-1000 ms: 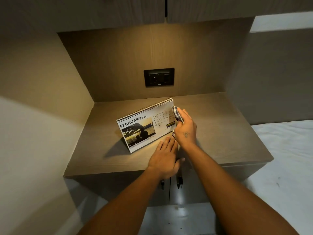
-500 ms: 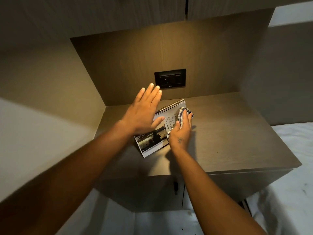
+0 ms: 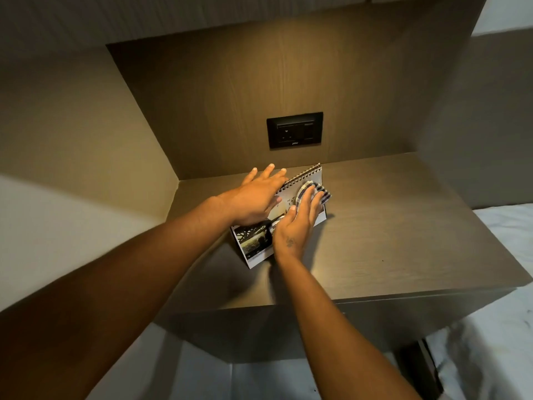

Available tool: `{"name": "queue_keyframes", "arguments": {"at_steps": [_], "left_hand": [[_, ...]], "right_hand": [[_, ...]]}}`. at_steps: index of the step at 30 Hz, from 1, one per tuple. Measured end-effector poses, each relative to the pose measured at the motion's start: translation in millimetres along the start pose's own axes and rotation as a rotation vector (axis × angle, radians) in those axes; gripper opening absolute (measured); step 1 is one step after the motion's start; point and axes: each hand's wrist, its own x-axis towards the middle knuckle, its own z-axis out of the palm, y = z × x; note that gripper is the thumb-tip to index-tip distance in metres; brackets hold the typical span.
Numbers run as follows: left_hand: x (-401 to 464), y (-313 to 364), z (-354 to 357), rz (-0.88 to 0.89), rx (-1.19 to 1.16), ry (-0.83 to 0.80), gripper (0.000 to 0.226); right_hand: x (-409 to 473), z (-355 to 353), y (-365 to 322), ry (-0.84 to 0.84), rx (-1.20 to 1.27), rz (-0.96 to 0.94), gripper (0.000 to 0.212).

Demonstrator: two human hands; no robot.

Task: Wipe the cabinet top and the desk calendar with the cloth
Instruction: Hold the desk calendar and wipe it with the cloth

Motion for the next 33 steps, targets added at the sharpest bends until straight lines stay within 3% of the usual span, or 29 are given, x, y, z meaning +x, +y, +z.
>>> {"name": "queue_keyframes", "arguments": {"at_steps": [7, 13, 20, 28, 33], "left_hand": [[-0.6, 3.1, -4.4, -0.032, -0.022, -0.019, 0.061], [-3.8, 8.6, -3.4, -0.063, -0.025, -0.02, 0.06], [-5.9, 9.6, -5.8, -0.067, -0.045, -0.025, 0.059], [-8.0, 13.2, -5.5, -0.083, -0.056, -0.02, 0.057], [-6.5, 11.9, -6.3, -0.082, -0.06, -0.02, 0.056]], "right_hand": [[-22.5, 12.4, 1.6, -0.014, -0.019, 0.019, 0.077], [28.6, 0.1, 5.2, 0.124, 0.013, 0.062, 0.069], [-55.9, 24.8, 19.4, -0.023, -0.051, -0.007, 0.08], [23.6, -1.5, 14.1, 0.076, 0.019, 0.07, 0.069], [-16.5, 12.2, 24.5, 0.014, -0.02, 0.002, 0.06]]}}
